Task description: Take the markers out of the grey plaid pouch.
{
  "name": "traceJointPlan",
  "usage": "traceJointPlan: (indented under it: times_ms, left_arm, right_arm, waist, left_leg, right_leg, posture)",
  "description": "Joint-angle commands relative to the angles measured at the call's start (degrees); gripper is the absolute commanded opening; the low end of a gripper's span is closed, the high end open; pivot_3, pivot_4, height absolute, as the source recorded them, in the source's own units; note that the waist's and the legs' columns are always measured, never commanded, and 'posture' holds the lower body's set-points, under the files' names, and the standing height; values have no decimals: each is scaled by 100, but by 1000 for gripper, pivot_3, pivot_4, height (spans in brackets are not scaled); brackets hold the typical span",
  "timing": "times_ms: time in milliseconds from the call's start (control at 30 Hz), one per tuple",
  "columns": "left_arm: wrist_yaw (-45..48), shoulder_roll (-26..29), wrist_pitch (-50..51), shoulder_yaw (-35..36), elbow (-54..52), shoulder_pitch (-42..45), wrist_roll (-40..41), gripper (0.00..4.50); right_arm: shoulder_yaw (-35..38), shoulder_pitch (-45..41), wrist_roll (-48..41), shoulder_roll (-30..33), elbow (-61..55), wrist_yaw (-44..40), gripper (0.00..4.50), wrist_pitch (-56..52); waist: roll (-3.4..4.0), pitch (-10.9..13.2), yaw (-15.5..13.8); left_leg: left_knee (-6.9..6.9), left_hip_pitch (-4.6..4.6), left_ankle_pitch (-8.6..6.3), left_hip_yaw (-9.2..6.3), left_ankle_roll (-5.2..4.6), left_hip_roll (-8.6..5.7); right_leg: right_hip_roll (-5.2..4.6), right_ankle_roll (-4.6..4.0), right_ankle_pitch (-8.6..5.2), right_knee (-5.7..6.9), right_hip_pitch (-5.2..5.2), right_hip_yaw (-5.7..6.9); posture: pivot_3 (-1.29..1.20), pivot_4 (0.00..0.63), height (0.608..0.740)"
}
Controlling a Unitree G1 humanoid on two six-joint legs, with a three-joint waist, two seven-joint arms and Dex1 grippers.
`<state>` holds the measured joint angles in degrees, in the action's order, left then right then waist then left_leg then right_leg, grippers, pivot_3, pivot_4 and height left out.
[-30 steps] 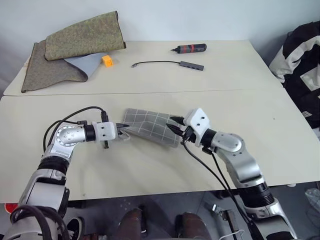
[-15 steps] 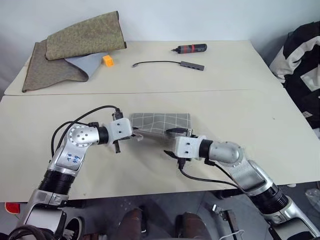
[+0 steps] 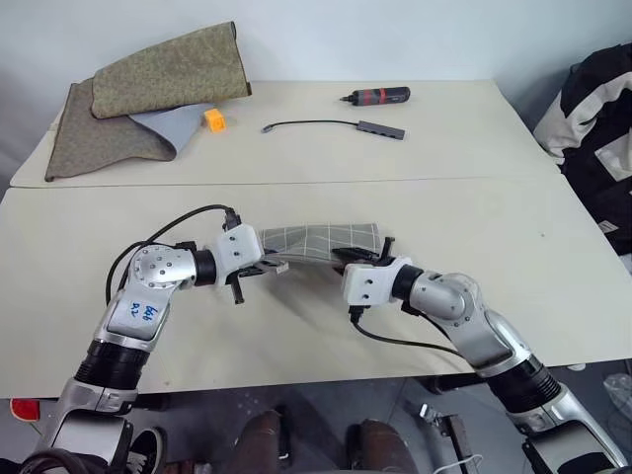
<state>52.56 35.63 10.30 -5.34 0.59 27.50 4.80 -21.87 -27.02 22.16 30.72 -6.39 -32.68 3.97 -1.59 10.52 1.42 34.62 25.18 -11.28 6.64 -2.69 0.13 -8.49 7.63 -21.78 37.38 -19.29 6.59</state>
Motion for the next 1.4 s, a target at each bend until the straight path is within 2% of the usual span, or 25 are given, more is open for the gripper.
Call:
traceJointPlan:
  times_ms: [33,233,400,600,700,800,1267,1400]
  left_arm:
    - [5,-85,-147,349,-301,-111,455,1152]
    - [-44,62,-1383,606,71,-216,333,3019]
    - [-427,-22,-2280,819,600,-66,173,3019]
    - [-363,-79,-2494,884,806,61,423,3019]
    - [-50,-64,-2566,824,745,-96,651,3019]
    - [118,-42,-2823,746,744,-189,642,3019]
    - [487,-80,-3286,540,1114,-226,672,3019]
    - [495,-102,-3348,517,1173,-245,654,2111]
  right_arm:
    - [286,-81,-228,-127,-35,39,0,49]
    - [834,-153,-932,-373,31,-70,0,-327]
    - [989,-172,-1221,-215,186,-304,0,-111]
    - [1010,-74,-1602,-106,136,-730,0,190]
    - [993,-80,-1821,-78,90,-1018,0,254]
    - [1088,-42,-2268,-140,-48,-1260,0,9]
    - [1205,-42,-2846,64,-282,-1731,0,-404]
    - [1214,-20,-2997,68,-369,-1829,0,-506]
  waist:
    - [0,0,8]
    - [1,0,-1]
    - [1,1,0]
    - [1,1,6]
    - [1,1,11]
    - [1,1,8]
    - [1,1,5]
    - [1,1,1]
  left_leg:
    - [-1,-1,0,0,0,0]
    - [0,-1,0,0,0,0]
    - [-2,-2,0,-1,0,0]
    - [-1,-1,0,-1,0,-1]
    - [-2,-1,0,-1,0,-1]
    - [-1,-3,0,-1,0,0]
    - [1,-3,0,-3,-1,-1]
    - [1,-2,0,-3,-1,-2]
  right_leg:
    - [0,0,0,-1,0,0]
    - [0,0,0,-4,5,2]
    - [-1,0,0,-5,4,5]
    - [-1,0,0,-2,4,7]
    - [-1,0,0,-2,3,7]
    - [-1,0,0,-2,4,7]
    - [-2,0,0,-2,6,10]
    - [-3,0,0,-2,6,11]
  posture:
    - [0,150,740]
    - [0,150,740]
    - [0,150,740]
    - [0,150,740]
    - [0,150,740]
    - [0,150,740]
    - [0,150,740]
    - [0,150,740]
